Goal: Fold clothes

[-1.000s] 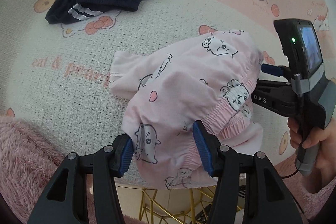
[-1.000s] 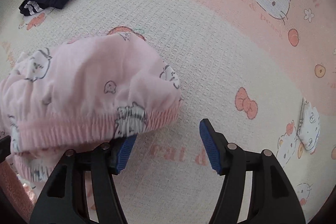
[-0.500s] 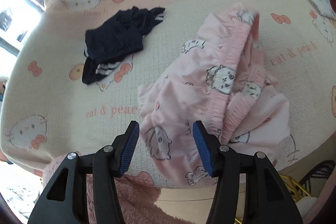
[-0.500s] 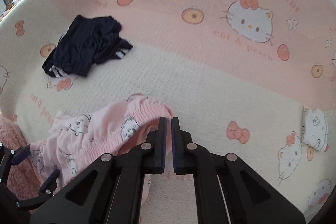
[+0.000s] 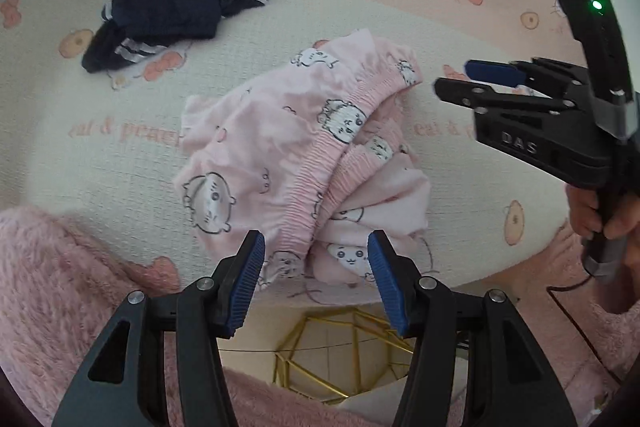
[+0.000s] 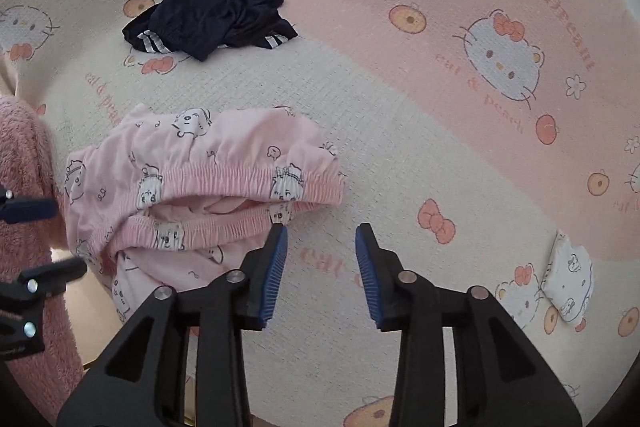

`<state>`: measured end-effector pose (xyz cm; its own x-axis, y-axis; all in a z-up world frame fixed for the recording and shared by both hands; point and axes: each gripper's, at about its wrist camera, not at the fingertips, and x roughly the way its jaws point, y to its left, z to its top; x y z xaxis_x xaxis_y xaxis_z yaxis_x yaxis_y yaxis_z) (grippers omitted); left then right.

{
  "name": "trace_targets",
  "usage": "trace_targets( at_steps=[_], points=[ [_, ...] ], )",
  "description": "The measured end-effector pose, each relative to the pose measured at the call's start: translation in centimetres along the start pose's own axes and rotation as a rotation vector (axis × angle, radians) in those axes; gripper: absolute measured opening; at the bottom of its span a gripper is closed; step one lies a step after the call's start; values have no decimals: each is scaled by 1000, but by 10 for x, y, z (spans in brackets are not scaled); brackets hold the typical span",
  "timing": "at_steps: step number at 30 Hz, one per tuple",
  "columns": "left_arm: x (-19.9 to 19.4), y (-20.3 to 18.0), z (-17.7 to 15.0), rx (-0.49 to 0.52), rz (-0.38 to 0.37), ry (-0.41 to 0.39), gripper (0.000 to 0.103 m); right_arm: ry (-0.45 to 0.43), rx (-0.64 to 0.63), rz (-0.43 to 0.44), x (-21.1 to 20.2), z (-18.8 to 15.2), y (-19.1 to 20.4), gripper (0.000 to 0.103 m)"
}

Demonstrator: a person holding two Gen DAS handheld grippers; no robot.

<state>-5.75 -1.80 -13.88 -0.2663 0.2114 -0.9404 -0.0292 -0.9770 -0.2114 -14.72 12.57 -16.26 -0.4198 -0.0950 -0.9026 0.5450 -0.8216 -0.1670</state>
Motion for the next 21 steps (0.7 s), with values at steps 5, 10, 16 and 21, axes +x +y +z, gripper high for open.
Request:
trace_targets(
  at_steps=[5,10,16,21],
  points=[
    [35,19,8,-117,-11,77,56,74,-22,-113,47,20,11,66],
    [60,42,10,-206,6,121,56,168,-12,-40,78,20,11,55],
    [39,54,25,-229,14,11,16,158,9,61,73,11,14,11],
    [7,64,44,-225,-23,-93,14,71,251,228,26,17,-29,9]
  ],
)
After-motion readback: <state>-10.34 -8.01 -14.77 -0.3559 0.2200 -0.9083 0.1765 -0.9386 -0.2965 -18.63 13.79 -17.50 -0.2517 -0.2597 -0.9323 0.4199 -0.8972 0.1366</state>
